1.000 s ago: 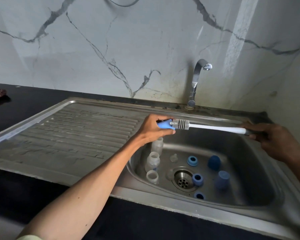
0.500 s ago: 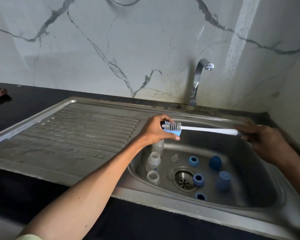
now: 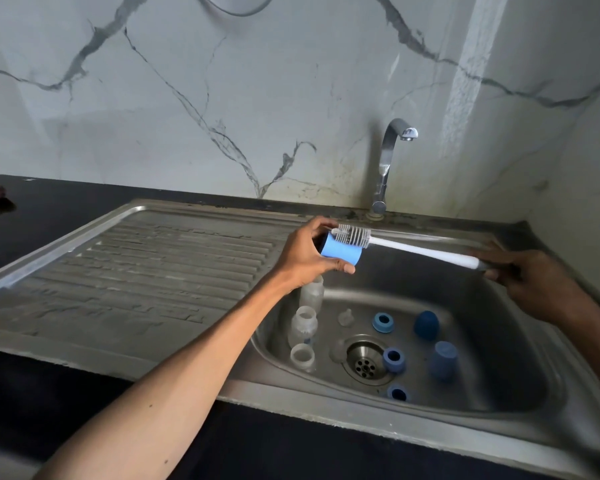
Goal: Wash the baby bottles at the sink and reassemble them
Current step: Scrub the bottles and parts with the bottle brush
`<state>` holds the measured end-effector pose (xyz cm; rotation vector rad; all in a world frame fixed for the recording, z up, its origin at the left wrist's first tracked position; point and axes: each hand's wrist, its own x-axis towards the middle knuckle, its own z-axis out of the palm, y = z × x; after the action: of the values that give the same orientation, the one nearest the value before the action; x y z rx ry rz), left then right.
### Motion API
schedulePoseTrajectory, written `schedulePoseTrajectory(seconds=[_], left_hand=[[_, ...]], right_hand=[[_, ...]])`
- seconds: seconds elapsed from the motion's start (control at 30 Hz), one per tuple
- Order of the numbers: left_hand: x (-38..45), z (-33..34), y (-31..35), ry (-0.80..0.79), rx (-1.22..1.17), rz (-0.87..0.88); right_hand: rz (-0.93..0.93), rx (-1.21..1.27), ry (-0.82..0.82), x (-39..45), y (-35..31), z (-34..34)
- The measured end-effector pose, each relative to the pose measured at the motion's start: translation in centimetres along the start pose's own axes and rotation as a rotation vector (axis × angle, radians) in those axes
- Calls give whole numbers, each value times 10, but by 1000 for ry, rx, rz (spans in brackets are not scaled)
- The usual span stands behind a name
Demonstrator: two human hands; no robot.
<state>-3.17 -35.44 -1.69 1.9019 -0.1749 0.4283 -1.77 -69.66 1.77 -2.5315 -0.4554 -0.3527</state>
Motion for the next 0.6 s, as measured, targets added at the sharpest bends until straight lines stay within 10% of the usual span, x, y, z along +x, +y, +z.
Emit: schedulePoseTrajectory(seconds=[0.6], left_hand=[[-1, 8, -3, -29, -98, 66]], right_hand=[[18, -39, -39, 4, 2, 2]])
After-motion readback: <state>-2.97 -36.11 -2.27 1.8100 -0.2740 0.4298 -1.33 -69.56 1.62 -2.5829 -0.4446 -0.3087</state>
